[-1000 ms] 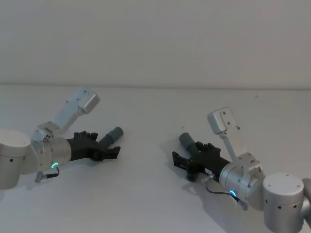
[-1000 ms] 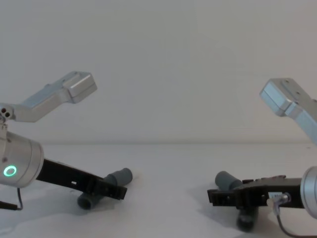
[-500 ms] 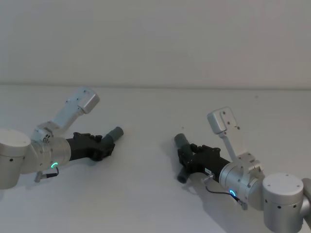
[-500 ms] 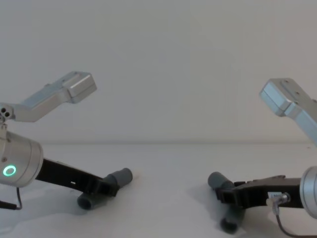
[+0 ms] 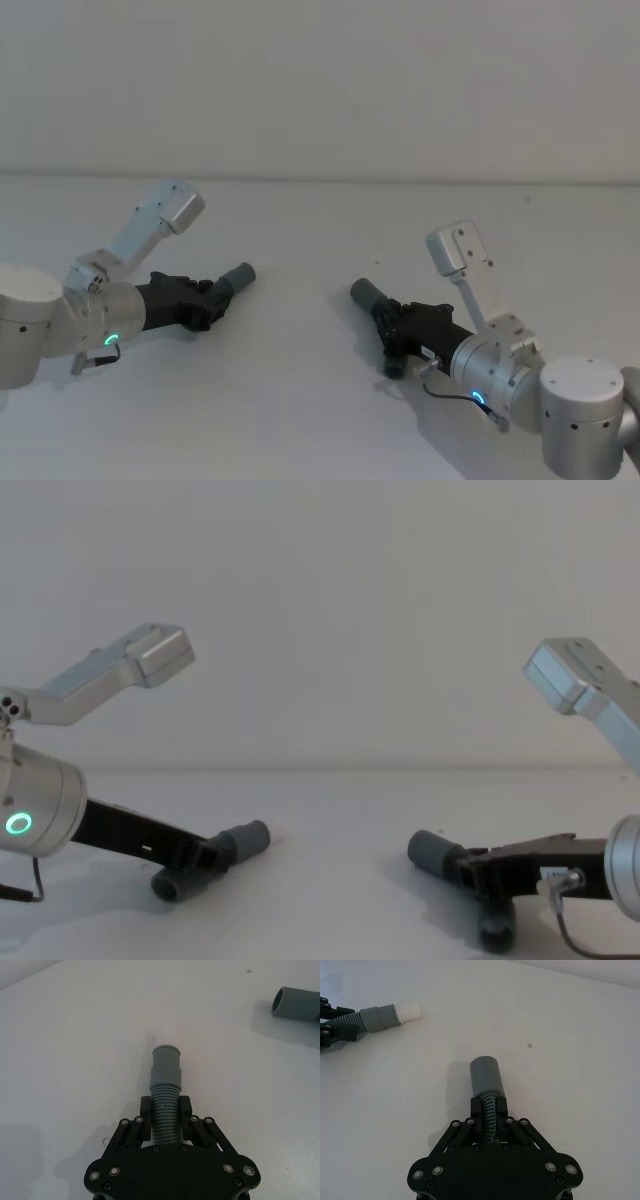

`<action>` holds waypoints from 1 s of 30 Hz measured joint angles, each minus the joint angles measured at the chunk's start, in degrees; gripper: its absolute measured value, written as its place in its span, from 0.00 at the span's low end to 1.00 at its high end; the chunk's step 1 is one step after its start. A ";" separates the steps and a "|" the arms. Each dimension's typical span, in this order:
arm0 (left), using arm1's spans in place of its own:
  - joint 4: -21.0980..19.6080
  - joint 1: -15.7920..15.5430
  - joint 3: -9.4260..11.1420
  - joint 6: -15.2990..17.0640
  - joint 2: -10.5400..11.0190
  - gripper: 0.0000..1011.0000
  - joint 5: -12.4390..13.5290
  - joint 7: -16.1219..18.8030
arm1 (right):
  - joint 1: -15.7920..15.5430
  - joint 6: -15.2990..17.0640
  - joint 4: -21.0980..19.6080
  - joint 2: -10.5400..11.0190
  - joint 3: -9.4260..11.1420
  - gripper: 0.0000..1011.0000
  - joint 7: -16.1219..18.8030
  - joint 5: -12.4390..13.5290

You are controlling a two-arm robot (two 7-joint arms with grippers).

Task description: Use both hands to pick up one end of the pipe from the table, align the ends, and insert them.

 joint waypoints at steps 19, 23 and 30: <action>0.38 -0.64 0.17 -1.16 0.16 0.31 0.29 -0.92 | 0.14 -1.19 0.10 0.28 -0.09 0.13 0.44 -0.38; 0.73 -1.33 0.60 -2.82 0.53 0.31 0.60 -1.93 | 0.34 -3.25 0.14 0.79 -0.13 0.13 1.12 -0.73; 1.53 -3.02 1.73 -7.55 1.54 0.31 1.49 -4.52 | 0.78 -7.70 0.18 2.15 -0.10 0.13 2.53 -1.08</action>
